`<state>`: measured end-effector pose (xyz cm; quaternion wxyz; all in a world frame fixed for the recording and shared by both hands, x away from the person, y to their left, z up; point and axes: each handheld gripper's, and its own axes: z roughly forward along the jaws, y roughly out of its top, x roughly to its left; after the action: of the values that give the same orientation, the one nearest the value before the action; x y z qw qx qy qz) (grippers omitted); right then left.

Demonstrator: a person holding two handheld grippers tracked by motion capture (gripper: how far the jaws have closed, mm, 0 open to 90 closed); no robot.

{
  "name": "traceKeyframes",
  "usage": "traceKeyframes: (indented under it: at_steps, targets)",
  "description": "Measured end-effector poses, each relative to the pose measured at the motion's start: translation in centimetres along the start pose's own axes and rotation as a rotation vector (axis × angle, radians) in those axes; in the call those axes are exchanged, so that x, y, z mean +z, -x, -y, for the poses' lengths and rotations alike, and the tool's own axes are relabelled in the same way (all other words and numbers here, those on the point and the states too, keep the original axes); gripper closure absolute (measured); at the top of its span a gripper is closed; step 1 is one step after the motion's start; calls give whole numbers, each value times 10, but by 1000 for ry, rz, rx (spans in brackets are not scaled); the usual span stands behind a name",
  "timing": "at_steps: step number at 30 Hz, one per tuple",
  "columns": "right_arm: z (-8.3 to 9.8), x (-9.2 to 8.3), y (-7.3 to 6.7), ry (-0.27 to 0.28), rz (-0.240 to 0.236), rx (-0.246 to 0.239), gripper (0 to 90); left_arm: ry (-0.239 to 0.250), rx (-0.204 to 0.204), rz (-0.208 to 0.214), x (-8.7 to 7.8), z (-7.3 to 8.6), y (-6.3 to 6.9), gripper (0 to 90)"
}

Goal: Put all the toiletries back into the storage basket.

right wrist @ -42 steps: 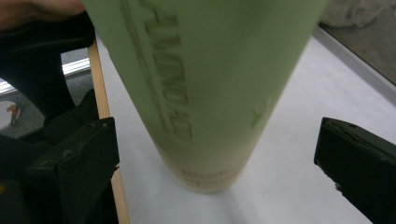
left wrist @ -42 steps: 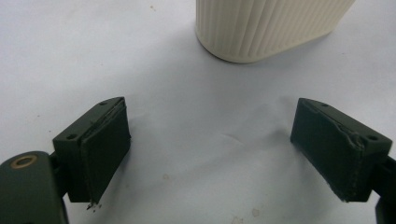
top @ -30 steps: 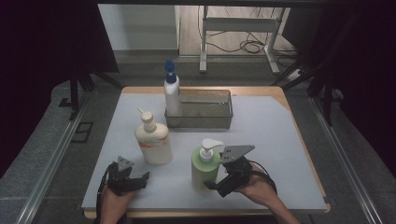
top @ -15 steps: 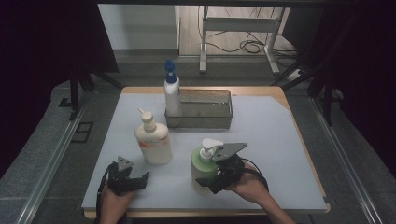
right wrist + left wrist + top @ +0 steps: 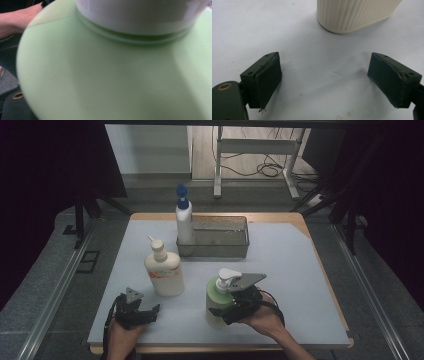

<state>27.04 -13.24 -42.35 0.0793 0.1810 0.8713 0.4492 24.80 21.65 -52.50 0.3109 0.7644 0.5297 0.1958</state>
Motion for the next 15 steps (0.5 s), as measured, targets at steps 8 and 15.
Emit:
traceKeyframes:
  at_steps: [8,15]
  targets:
    - [-5,-4,6,-11,44,-20,120,-1,0,0,0,0,0,116]
    - [-12,-9,12,-2,62,-6,121,-1,3,0,0,0,0,116]
